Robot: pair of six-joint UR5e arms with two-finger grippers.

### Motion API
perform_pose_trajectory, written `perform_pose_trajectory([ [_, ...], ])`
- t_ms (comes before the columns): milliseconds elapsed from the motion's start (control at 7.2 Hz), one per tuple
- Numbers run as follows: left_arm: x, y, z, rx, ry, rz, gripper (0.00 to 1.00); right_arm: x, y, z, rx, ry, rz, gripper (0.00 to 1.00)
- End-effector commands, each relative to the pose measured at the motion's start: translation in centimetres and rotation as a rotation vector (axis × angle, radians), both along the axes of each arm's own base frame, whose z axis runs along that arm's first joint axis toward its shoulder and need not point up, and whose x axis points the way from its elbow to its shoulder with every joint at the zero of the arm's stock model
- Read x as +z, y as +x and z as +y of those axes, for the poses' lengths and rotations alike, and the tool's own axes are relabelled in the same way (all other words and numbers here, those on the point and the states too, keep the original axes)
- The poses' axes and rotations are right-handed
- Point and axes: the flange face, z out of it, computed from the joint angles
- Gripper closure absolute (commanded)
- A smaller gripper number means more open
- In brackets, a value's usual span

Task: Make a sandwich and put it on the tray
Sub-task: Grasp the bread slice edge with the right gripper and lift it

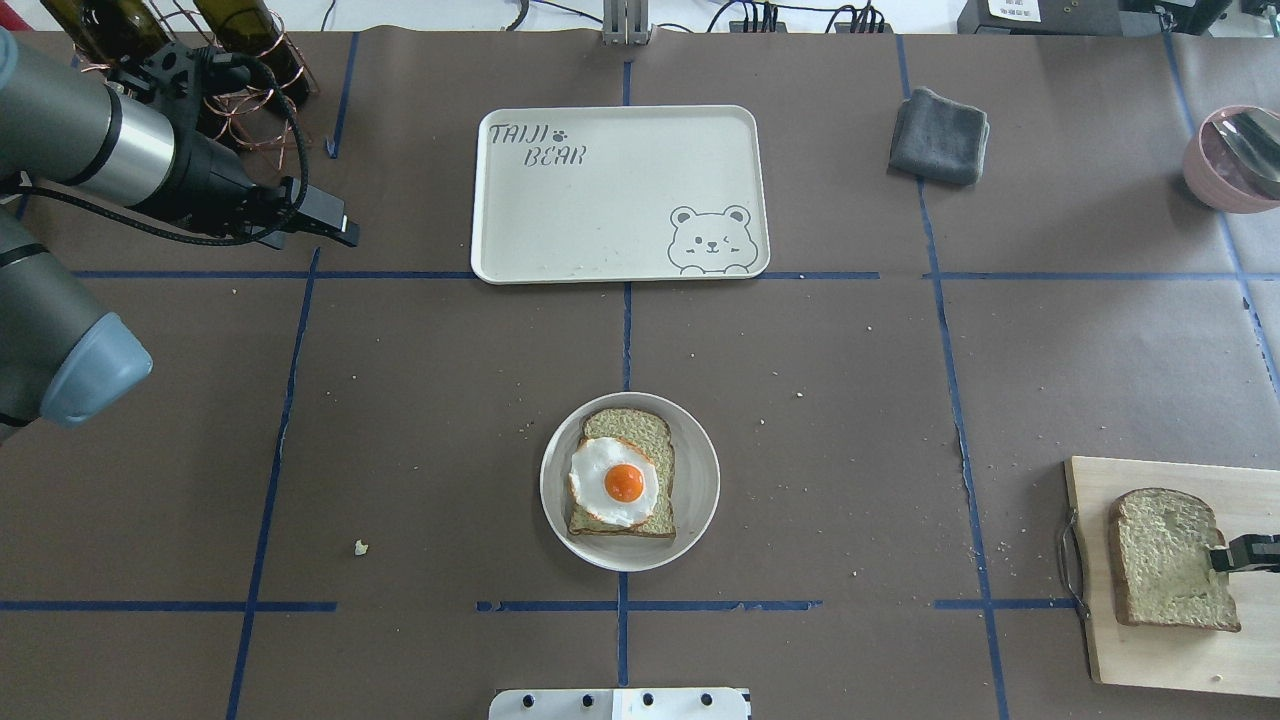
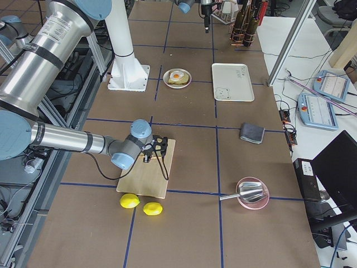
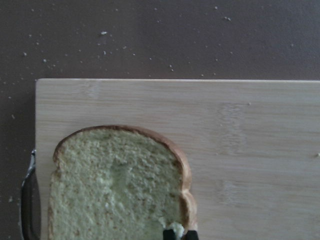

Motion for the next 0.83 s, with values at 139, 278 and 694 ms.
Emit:
perform_pose_trajectory([
  [139, 0.5, 0.2, -0.2, 0.002, -0.006, -0.006, 0.0, -6.0, -1.6, -4.6, 0.031, 0.069, -0.142, 1.0],
  [278, 0.6, 0.3, -0.2, 0.002, -0.008, -0.007, 0.0, -7.4, -2.3, -6.0, 0.027, 0.084, -0.18, 1.0],
  [694, 1.1, 0.3, -0.3, 0.003, -0.009, -0.007, 0.0, -15.7, -4.3, -13.1, 0.064, 0.043, -0.332, 1.0],
])
